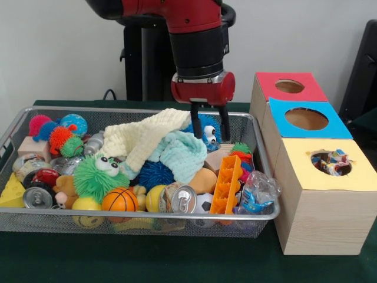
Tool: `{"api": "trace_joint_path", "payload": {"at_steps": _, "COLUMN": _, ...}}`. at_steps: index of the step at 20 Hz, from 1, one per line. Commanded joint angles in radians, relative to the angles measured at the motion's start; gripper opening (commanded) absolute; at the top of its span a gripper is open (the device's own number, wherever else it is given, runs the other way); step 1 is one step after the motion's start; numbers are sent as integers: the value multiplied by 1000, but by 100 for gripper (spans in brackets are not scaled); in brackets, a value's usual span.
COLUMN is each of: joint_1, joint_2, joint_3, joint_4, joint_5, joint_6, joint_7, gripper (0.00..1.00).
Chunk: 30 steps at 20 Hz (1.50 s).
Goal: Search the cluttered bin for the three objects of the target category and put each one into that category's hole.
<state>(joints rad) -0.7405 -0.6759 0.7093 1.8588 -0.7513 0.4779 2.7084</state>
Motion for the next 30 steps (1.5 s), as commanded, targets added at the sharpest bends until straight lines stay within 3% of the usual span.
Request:
{"api": "trace_joint_path", "payload": {"at_steps": 1, "joint_1": 0, "joint_2": 62, "joint_3": -57, "joint_4": -105, "joint_5": -85, "joint_6": 107, "joint_7": -248, "gripper": 100}}
{"api": "trace_joint_path", "payload": {"at_steps": 18, "joint_1": -1, "joint_2": 123, "joint_3": -69, "joint_4": -124, "joint_5": -83, "joint_6": 141, "joint_7": -292, "gripper": 100}}
{"api": "trace_joint_path", "payload": {"at_steps": 30, "joint_1": -25, "joint_2": 121, "joint_3": -60, "joint_4": -93, "joint_5": -48, "joint_6": 302, "joint_7": -394, "gripper": 100}}
